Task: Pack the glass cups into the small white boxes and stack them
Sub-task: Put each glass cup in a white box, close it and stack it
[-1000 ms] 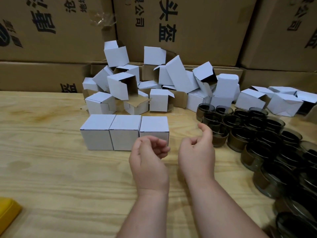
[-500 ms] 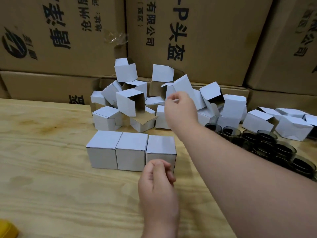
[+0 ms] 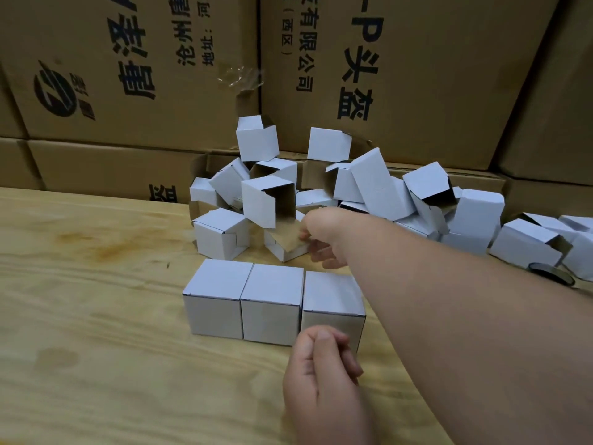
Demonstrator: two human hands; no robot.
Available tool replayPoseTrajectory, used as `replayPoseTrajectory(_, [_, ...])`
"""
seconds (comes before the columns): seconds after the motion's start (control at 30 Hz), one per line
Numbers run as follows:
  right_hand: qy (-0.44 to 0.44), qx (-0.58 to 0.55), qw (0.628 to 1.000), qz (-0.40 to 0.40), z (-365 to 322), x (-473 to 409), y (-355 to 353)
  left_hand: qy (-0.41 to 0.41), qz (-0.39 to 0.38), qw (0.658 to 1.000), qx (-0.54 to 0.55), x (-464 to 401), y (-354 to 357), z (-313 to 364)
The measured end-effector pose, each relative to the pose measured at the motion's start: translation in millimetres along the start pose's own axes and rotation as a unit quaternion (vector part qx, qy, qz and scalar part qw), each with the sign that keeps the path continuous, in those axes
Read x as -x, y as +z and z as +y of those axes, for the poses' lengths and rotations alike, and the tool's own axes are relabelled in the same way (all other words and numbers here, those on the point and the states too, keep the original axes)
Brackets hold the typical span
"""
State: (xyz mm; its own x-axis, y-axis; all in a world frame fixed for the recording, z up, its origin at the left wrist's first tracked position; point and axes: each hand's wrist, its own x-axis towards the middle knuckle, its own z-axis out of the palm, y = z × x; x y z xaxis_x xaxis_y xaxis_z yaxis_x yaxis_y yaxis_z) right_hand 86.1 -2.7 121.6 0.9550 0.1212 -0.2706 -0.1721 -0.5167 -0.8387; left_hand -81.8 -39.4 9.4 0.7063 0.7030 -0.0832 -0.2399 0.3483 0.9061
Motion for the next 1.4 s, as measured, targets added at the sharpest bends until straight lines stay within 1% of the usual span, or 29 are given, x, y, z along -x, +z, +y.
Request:
replayPoseTrajectory(0.03, [-0.013,0.033,0.999,-0.002,0.0,1.2,1.9,0.0,0.001,1.0,0.007,-0.6,-0.5,-0.3])
replayPoseTrajectory(0.07, [-0.016,0.008,1.0,-0.016,-1.2,-1.8,-2.8,-0.002,-0.002,1.0,0.007,-2.5,-1.1,-0.7])
replayPoseTrajectory(0.13, [-0.077,0.072,0.992,0.075,-7.8,0.3,-13.3,0.015,-0.01,1.0,0.008,-1.1,-3.1,0.4])
replayPoseTrajectory(0.17, [-0.113,0.116,0.978,0.131,-12.2,3.2,-20.3,0.023,-0.01,1.0,0.011,1.1,-3.4,-0.1])
replayPoseTrajectory(0.23, [-0.211,0.003,0.957,0.198,-17.7,10.4,-43.7,0.035,-0.022,0.999,0.018,4.4,-4.1,3.9])
replayPoseTrajectory(0.27, [-0.248,-0.027,0.946,0.206,-20.2,19.0,-56.1,0.04,-0.03,0.999,0.022,5.2,-4.3,3.4])
replayPoseTrajectory(0.3, [-0.262,-0.046,0.936,0.229,-21.5,30.0,-69.3,0.045,-0.036,0.998,0.016,6.6,-4.6,3.0])
replayPoseTrajectory(0.33, [-0.295,-0.026,0.922,0.247,-23.6,41.0,-83.8,0.047,-0.049,0.998,0.012,7.5,-5.0,0.5])
replayPoseTrajectory(0.43, [-0.378,0.008,0.893,0.246,-24.0,76.5,-127.9,0.064,-0.083,0.994,0.02,13.1,-5.8,-1.8])
replayPoseTrajectory(0.57, [-0.41,0.104,0.864,0.274,-7.4,126.0,-180.4,0.091,-0.138,0.985,0.051,21.2,-4.1,-0.8])
replayPoseTrajectory(0.63, [-0.394,0.162,0.867,0.258,7.9,147.5,-197.2,0.108,-0.166,0.979,0.053,24.2,-2.4,0.3])
replayPoseTrajectory(0.7, [-0.358,0.222,0.88,0.22,26.0,164.9,-204.3,0.116,-0.192,0.973,0.047,26.7,-1.0,1.6])
replayPoseTrajectory(0.77, [-0.323,0.258,0.893,0.181,47.9,174.6,-202.4,0.122,-0.236,0.963,0.035,29.5,-0.2,1.9])
replayPoseTrajectory(0.93, [-0.288,0.266,0.912,0.116,92.2,183.5,-171.0,0.122,-0.362,0.924,-0.023,36.3,-0.9,-1.0])
replayPoseTrajectory(1.0, [-0.288,0.263,0.915,0.103,102.0,184.0,-159.4,0.114,-0.39,0.913,-0.041,37.9,-1.3,-3.9])
replayPoseTrajectory(1.07, [-0.295,0.254,0.916,0.101,108.2,186.9,-152.5,0.129,-0.389,0.909,-0.081,38.6,-1.1,-6.6])
replayPoseTrajectory(1.13, [-0.305,0.245,0.913,0.119,111.6,194.3,-151.7,0.15,-0.377,0.907,-0.111,38.4,-0.2,-6.8])
replayPoseTrajectory(1.2, [-0.333,0.263,0.893,0.151,115.2,205.5,-157.4,0.155,-0.356,0.915,-0.109,36.4,-0.4,-6.7])
replayPoseTrajectory(1.27, [-0.358,0.298,0.871,0.158,118.9,222.9,-168.7,0.157,-0.331,0.925,-0.097,34.4,-0.5,-6.1])
replayPoseTrajectory(1.3, [-0.356,0.319,0.867,0.139,121.9,232.9,-176.2,0.158,-0.318,0.93,-0.093,34.0,-0.5,-5.9])
replayPoseTrajectory(1.33, [-0.339,0.348,0.868,0.101,126.0,242.9,-184.3,0.159,-0.308,0.934,-0.093,34.0,0.0,-5.7])
replayPoseTrajectory(1.4, [-0.268,0.43,0.862,-0.014,139.1,260.8,-198.1,0.161,-0.297,0.936,-0.104,34.4,0.0,-6.3])
